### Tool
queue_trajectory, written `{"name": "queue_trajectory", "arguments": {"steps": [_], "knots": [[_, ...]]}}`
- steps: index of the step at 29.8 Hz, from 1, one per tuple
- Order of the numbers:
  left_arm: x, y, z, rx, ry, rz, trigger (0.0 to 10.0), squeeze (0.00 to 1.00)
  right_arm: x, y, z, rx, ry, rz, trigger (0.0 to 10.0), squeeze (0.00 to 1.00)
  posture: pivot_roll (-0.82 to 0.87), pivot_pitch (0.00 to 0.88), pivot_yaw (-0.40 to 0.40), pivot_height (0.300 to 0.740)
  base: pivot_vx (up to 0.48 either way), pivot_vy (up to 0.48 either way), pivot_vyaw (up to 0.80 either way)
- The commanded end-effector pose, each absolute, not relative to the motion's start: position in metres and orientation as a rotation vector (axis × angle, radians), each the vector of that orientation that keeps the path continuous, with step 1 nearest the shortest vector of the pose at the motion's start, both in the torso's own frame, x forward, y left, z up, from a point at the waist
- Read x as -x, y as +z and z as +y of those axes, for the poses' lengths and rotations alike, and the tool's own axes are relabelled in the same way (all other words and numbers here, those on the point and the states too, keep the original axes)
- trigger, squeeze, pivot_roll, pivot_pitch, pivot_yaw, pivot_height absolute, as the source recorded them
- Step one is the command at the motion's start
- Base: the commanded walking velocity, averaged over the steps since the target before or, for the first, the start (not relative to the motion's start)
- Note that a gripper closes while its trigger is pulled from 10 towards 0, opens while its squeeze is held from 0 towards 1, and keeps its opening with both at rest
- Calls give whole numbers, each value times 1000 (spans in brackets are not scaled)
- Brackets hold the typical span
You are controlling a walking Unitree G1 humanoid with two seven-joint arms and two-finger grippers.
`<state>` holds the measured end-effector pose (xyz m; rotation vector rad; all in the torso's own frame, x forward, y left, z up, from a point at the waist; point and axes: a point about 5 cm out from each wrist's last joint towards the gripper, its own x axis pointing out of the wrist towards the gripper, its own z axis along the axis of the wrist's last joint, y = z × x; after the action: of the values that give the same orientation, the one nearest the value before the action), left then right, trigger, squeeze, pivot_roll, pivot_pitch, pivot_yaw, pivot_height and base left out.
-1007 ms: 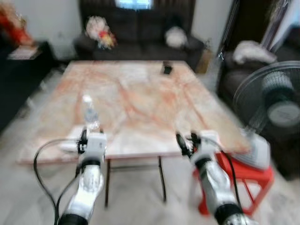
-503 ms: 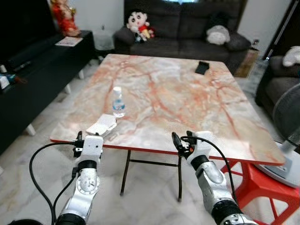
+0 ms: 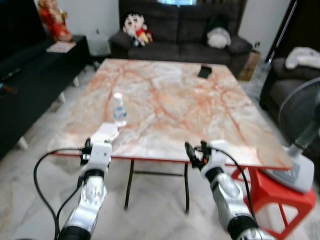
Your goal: Picking trash to rubbish bin
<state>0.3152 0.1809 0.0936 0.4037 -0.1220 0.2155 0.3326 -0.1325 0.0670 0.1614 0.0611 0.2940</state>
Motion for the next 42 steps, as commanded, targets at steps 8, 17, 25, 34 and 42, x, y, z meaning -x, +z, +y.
{"name": "queue_trajectory", "arguments": {"steps": [8,17,25,34,42], "knots": [[-319,96,177,-385,213,-114,10000,0,-335,71,-134,-160,294,51,10000,0,-8,0,-72,740,0,0,0],[-319,96,176,-382,215,-114,10000,0,-334,71,-130,-139,315,48,10000,0,-7,0,-74,740,81,0,482],[-319,95,175,-381,213,-106,10000,0,-335,72,-131,-149,316,46,10000,0,-10,0,-73,740,248,0,0],[-319,94,174,-378,216,-102,10000,0,-335,72,-129,-140,330,44,10000,0,-13,0,-77,740,273,0,0],[-320,96,174,-375,216,-110,10000,0,-335,72,-129,-142,334,44,10000,0,-11,0,-78,740,288,0,0]]}}
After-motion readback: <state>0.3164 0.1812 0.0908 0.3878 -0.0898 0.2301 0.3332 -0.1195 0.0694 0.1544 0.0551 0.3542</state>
